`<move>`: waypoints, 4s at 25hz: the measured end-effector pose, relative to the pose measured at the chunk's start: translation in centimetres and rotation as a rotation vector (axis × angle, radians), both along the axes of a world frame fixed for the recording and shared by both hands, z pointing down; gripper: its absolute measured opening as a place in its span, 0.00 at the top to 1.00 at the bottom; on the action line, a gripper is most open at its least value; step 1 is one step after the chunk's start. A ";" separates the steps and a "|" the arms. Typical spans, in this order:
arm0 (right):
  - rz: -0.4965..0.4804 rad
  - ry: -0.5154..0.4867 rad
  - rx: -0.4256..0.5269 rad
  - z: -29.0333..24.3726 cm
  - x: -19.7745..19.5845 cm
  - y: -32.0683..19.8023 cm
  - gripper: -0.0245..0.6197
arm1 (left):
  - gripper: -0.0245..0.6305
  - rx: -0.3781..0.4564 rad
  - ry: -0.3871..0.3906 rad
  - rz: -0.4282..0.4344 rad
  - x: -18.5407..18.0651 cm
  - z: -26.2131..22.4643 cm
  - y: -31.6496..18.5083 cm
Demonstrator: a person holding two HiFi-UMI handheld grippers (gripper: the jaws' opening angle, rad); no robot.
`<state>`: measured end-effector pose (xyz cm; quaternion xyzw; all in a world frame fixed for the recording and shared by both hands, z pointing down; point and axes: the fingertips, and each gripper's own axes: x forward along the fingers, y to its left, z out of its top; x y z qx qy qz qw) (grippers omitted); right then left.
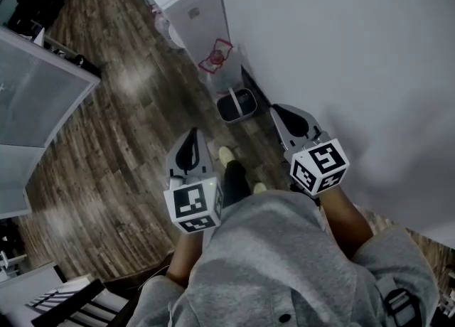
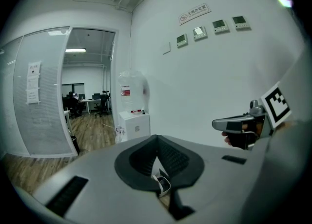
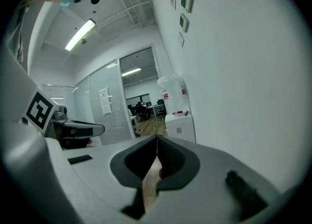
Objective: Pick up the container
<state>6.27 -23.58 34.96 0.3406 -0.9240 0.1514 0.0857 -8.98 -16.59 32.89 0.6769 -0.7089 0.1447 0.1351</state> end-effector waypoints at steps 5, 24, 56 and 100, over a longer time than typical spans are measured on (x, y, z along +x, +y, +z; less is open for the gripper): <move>-0.002 0.016 -0.028 0.7 -2.7 -3.3 0.92 | 0.94 -0.014 0.002 -0.007 -3.0 0.4 -3.4; 0.001 0.097 -0.054 2.4 -10.3 -11.6 0.92 | 0.94 -0.063 0.054 0.039 -10.7 2.6 -12.5; -0.186 0.291 -0.176 9.7 -17.4 -19.4 0.92 | 0.94 -0.238 0.146 -0.127 -19.5 10.7 -15.9; -0.357 0.547 -0.769 53.9 -15.9 -21.1 0.71 | 0.94 -0.590 0.269 -0.244 -16.2 42.3 -19.1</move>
